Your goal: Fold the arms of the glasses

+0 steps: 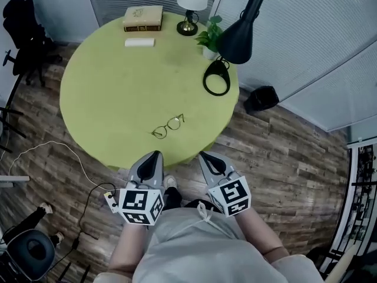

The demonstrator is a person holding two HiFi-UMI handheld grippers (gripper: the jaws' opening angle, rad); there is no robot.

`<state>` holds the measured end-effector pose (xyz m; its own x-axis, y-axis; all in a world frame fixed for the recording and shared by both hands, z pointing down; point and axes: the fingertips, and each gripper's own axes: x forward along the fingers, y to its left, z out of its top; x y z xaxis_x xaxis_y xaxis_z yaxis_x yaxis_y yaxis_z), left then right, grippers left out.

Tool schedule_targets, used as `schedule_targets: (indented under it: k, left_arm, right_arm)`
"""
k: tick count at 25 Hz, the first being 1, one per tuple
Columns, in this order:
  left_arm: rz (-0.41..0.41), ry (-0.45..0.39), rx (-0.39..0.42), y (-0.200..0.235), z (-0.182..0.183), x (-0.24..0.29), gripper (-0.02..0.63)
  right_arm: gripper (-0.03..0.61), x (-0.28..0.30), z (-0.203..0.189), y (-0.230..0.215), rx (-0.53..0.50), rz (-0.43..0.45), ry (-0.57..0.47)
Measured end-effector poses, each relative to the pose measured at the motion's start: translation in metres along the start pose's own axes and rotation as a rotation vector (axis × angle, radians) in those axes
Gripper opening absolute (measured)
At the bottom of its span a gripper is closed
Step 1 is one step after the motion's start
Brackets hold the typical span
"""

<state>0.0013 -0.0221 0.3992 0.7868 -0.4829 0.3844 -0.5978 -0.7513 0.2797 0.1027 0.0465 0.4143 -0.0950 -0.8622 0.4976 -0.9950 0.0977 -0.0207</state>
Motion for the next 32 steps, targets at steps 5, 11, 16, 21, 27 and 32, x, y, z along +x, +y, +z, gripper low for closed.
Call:
schedule_targets:
  k: [5,11,16,21,27,32]
  left_arm:
    - [0.052,0.004,0.004,0.026,0.018,0.031,0.006]
    - [0.193,0.041,0.021,0.065,-0.003,0.05,0.006]
    - [0.319,0.045,-0.114,0.088,-0.008,0.059,0.006]
    - [0.41,0.067,-0.166,0.101,-0.018,0.079,0.006]
    - [0.507,0.113,-0.243,0.112,-0.05,0.086,0.006]
    - [0.562,0.11,-0.314,0.12,-0.071,0.088,0.006]
  right_arm:
    - [-0.002,0.044,0.019,-0.036,0.013,0.01,0.018]
    - [-0.001,0.096,0.003,-0.059,-0.054,0.073,0.118]
    - [-0.001,0.127,-0.008,-0.075,-0.147,0.238,0.223]
    - [-0.001,0.162,-0.026,-0.091,-0.275,0.354,0.319]
    - [0.0,0.193,-0.053,-0.092,-0.385,0.494,0.392]
    - [0.071,0.214,-0.068,-0.087,-0.548,0.591,0.44]
